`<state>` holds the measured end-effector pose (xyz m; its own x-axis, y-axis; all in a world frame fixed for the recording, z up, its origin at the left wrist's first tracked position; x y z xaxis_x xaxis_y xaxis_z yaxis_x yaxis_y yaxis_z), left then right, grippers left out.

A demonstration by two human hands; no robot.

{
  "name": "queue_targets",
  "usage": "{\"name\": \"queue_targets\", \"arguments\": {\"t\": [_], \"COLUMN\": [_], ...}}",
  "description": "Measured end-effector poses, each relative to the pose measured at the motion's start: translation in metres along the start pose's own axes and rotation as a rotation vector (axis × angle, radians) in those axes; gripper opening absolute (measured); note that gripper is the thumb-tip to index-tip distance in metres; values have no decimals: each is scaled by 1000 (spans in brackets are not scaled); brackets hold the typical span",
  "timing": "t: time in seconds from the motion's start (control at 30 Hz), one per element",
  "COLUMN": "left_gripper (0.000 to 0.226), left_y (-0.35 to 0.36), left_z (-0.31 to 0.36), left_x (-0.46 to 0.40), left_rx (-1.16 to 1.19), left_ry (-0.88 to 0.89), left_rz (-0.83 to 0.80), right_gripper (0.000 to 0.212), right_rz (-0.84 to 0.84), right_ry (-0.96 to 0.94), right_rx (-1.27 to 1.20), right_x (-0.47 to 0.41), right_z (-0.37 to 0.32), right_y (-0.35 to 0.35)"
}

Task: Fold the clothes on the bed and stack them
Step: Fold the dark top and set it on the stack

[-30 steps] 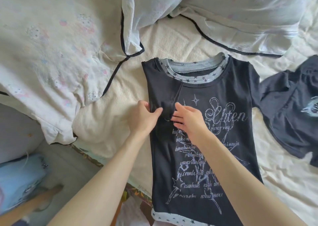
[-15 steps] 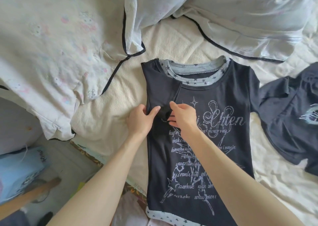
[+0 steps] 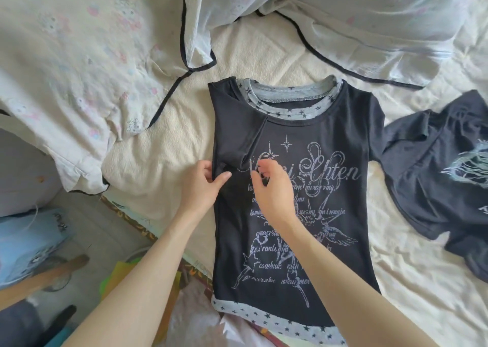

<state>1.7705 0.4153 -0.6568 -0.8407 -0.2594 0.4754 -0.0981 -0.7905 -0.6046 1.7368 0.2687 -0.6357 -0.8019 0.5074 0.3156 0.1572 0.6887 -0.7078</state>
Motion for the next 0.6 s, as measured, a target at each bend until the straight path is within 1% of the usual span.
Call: {"name": "queue_targets", "arguments": {"t": [0.07, 0.1, 0.17, 0.23, 0.27, 0.33, 0.37, 0.4, 0.47, 0.5, 0.53, 0.6], "left_gripper": [24, 24, 24, 24, 29, 44, 49, 52, 57, 59, 60, 63], "left_y": [0, 0, -2, -5, -6, -7, -6, -3, 8, 16, 24, 37], "left_z": [-4, -8, -14, -13, -11, -3, 2, 7, 18, 21, 23, 27], "left_x": [8, 12, 21, 28, 32, 37, 39, 42, 47, 48, 48, 46], "left_rx": [-64, -103, -162, -154, -164, -312, -416, -506, -650, -709, -762, -848], "left_ry": [19, 29, 48, 67, 99, 272, 391, 512, 694, 743, 764, 752], "left_rz": [-3, 4, 46, 99, 133, 226, 269, 276, 144, 65, 11, -15], "right_gripper": [32, 35, 45, 54, 56, 56, 56, 55, 52, 50, 49, 45], "right_rz": [43, 45, -34, -147, -181, -206, -203, -190, -120, -56, 10, 130], "right_ry": [-256, -340, -411, -429, -436, -445, -447, -439, -396, -367, -330, -244], "right_rx": [179, 247, 362, 464, 506, 570, 580, 572, 521, 484, 444, 366], "right_x": [20, 28, 41, 47, 47, 46, 44, 42, 35, 30, 22, 4], "right_z": [15, 23, 40, 58, 67, 81, 85, 89, 95, 98, 101, 108], "right_y": [-6, -9, -11, -15, -18, -28, -33, -40, -59, -70, -81, -102]}}
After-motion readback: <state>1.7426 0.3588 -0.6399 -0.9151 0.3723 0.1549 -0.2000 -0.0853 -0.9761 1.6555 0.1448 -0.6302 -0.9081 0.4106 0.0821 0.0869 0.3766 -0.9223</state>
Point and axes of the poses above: each hand's wrist, its own x-axis away from the middle knuckle, its own y-axis out of the palm, z = x × y, the point moved 1 cm from there along -x, towards the middle knuckle, and after that the axes turned 15 degrees about z, right-handed, at the moved point
